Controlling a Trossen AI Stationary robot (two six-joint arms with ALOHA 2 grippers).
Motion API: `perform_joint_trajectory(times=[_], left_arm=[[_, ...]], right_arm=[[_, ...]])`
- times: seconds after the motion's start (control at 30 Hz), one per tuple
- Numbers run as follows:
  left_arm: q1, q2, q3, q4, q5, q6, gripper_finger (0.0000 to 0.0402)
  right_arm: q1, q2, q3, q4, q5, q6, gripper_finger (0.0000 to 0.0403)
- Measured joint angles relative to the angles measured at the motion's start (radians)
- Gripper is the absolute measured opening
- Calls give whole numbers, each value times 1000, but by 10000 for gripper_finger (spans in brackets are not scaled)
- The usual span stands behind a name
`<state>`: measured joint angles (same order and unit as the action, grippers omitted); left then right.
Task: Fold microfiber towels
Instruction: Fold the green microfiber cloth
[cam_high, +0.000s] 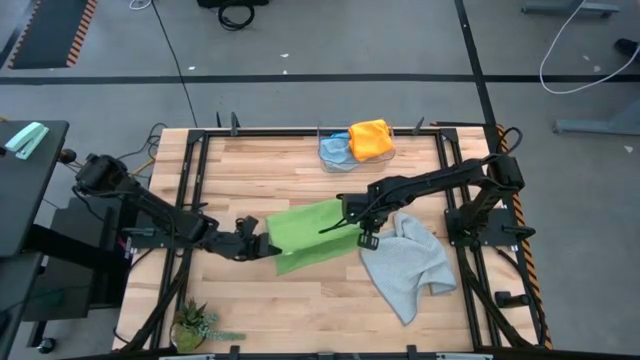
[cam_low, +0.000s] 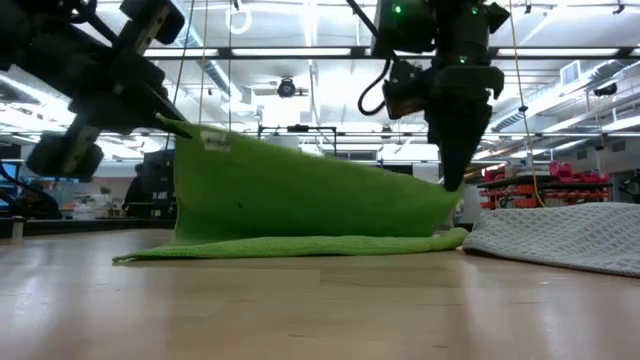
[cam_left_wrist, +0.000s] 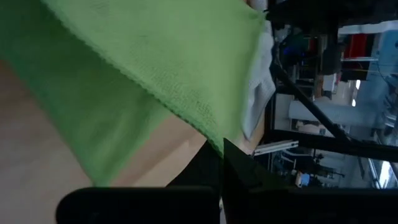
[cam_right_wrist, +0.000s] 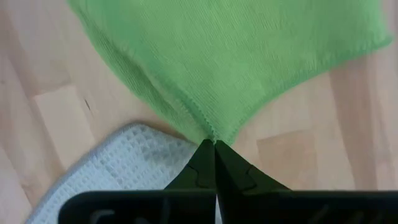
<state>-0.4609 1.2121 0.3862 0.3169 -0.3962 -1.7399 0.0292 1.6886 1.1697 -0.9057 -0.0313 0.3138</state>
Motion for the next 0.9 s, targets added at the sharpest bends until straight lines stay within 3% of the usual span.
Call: perform_joint_trajectory(times=[0.33,0.73,0.9], left_arm=[[-15,30,0,-94,48,-90,3],[-13,268,0,180,124,-108,5],[-14,315,1,218,130,-107,27]], right_arm=[[8,0,-57,78,-45,29,0],[13,0,-84,103,-52,68,0],[13,1,-84,105,-75,82,4]])
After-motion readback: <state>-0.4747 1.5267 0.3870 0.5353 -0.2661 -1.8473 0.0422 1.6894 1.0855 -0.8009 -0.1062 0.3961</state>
